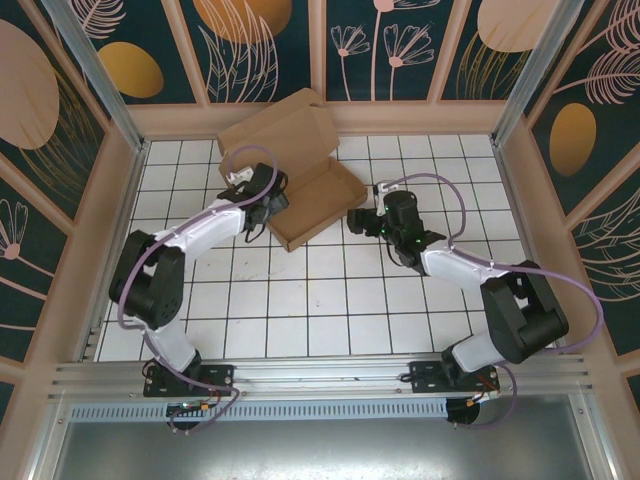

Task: Fold the paper box

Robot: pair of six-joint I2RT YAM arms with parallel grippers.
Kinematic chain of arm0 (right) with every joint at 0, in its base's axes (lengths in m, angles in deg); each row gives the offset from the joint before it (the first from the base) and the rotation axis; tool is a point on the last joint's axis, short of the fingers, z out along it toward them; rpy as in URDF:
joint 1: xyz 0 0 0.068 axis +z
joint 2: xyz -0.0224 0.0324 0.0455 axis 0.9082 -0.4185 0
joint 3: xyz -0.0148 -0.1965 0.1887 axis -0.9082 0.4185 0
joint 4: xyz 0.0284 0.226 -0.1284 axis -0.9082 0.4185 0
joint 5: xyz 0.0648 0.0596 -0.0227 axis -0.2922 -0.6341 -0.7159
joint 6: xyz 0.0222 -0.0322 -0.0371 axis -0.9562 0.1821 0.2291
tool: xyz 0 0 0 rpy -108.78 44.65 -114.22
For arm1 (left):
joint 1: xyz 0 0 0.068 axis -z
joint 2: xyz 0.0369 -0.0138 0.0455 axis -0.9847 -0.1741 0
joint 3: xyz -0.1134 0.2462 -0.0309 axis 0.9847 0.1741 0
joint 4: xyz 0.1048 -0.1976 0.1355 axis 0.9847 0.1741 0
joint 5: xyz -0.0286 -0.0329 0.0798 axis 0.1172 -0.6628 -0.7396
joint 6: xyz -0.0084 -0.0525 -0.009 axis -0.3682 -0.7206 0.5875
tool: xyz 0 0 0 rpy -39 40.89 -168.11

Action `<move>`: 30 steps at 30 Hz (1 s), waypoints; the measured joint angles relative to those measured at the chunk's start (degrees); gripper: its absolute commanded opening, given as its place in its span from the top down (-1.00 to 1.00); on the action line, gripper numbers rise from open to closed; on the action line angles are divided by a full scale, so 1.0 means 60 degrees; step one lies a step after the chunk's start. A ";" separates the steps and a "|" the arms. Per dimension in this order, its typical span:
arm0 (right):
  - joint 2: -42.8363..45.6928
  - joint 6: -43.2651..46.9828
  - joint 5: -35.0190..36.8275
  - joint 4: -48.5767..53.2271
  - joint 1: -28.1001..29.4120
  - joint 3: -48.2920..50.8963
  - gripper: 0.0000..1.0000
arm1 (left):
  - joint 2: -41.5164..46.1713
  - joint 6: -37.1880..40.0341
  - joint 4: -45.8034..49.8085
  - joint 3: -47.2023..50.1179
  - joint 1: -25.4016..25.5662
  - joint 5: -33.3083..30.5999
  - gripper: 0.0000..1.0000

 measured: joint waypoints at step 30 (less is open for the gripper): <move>0.0372 0.0160 0.0361 0.0310 -0.0182 0.0153 -0.70 | -0.1523 -0.0066 0.0984 -0.0572 0.0047 -0.0044 0.96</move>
